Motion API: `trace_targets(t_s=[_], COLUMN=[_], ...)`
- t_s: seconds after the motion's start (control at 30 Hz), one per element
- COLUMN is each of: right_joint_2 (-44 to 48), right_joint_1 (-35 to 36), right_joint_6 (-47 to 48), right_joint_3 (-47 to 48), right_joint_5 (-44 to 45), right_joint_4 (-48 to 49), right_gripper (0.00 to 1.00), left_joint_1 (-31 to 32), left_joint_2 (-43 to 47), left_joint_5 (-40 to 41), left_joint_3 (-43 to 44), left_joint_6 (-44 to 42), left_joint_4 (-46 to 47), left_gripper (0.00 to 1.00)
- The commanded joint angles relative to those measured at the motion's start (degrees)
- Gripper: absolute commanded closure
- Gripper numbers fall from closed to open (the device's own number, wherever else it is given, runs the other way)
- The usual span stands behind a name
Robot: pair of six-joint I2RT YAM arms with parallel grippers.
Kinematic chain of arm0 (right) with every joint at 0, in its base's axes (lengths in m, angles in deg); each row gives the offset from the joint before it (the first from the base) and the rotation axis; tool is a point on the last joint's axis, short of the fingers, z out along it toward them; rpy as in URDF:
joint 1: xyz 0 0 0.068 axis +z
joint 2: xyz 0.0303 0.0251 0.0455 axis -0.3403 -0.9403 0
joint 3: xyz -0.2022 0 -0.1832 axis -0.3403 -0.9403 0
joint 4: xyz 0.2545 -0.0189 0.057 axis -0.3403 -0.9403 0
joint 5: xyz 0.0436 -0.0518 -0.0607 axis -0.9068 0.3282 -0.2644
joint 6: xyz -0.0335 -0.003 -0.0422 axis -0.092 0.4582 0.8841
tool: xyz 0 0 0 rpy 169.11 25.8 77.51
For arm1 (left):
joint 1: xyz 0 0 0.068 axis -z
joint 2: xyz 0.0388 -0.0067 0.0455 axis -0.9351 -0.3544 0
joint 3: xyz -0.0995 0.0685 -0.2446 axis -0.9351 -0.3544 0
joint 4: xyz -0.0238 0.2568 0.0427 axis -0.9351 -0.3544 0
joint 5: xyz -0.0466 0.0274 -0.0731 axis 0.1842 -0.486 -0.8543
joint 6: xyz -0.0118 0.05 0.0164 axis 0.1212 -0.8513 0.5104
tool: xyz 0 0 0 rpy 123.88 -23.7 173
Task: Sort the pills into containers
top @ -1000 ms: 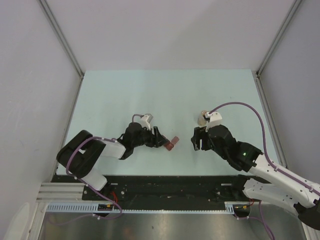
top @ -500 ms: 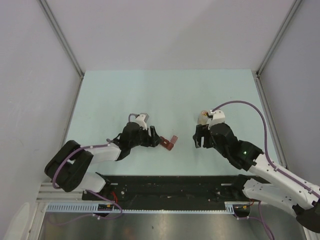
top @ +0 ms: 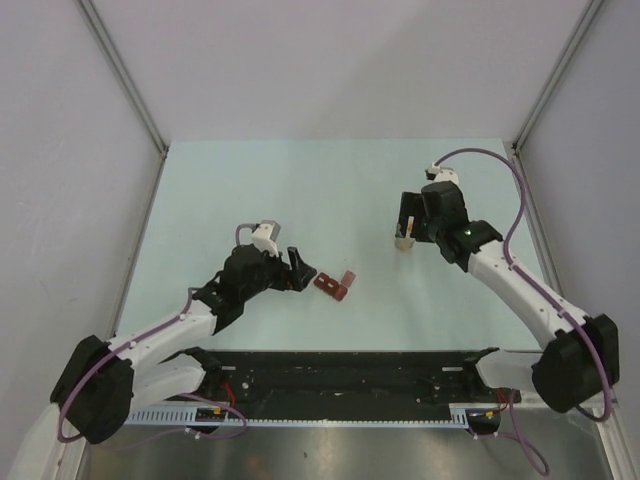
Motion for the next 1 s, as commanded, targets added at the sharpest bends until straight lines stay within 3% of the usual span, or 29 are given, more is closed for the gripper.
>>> trace_targets(t_s=[0.0,0.2,0.53,0.97], right_joint_2=[-8.1,-17.3,-25.2,-30.4], right_joint_1=[-2.5,-4.8,-5.9,-5.8], right_joint_6=[3.1,4.9,5.7,5.3], right_joint_3=[6.6,11.1,11.7,11.6], right_joint_5=[-3.9,-4.3,-4.6,-4.4], right_joint_4=[3.8,5.7,6.2,6.6], right_gripper=[0.15,0.10,0.10,0.22], left_joint_1=[-0.2,-0.2,-0.2,-0.2], left_joint_2=[3.6,6.2,7.1,7.7], left_joint_5=[0.1,-0.3,0.0,0.3], left_joint_3=[0.6,0.2,-0.3,-1.3], left_joint_6=[0.4,0.0,0.0,-0.3], left_joint_4=[-3.3,-5.0,-5.7,-5.8], left_gripper=[0.10,0.07,0.05,0.05])
